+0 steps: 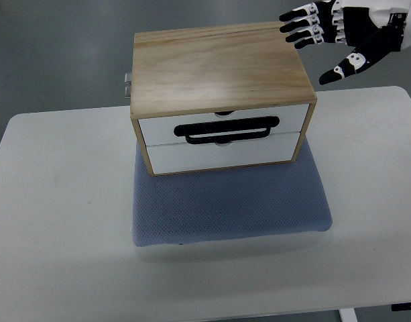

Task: Open wood drawer with right hand
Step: 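Lower the right hand in front of the upper drawer's black handle, then hook the right hand fingers behind the upper drawer's black handle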

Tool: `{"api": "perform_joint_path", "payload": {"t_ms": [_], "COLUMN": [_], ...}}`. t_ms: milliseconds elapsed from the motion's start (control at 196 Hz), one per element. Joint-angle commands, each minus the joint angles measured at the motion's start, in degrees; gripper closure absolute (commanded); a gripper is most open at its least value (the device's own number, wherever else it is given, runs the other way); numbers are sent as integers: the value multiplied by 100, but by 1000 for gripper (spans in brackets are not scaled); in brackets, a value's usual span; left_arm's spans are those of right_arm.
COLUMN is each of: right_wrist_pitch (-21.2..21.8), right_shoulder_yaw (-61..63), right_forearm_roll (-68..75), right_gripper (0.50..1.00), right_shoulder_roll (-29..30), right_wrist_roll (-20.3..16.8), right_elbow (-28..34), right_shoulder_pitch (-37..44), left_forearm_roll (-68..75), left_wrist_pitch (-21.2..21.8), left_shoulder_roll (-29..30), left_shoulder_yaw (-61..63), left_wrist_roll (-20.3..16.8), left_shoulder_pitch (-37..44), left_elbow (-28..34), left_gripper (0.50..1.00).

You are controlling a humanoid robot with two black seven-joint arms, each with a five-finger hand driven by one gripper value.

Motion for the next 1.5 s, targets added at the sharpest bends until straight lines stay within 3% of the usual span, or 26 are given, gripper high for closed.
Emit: {"api": "perform_joint_path", "payload": {"t_ms": [0,189,540,872,1494], "right_wrist_pitch": [0,0,0,0,0], "right_shoulder_yaw": [-74,-65,-74,-109,-101], "right_forearm_roll": [-247,-677,-1011,-1240,-1266], "right_gripper": [556,556,556,556,556], "right_shoulder_roll": [35,527,1520,1925,2347], "right_wrist_roll": [-28,-90,-722,-740,-740], "right_elbow": [322,436,322,-416,-1128], "right_shoulder_pitch": [132,167,114,-176,-554], "left_forearm_roll": [-1,-1,-1,-1,-1], "left_wrist_pitch": [0,0,0,0,0], "left_shoulder_roll": [0,0,0,0,0], "left_shoulder_yaw": [-9,-9,0,0,0], "left_wrist_roll": [0,0,0,0,0], "left_shoulder_pitch": [4,4,-5,-5,4], "left_elbow": [0,0,0,0,0], "left_gripper": [500,500,500,500,500]}}
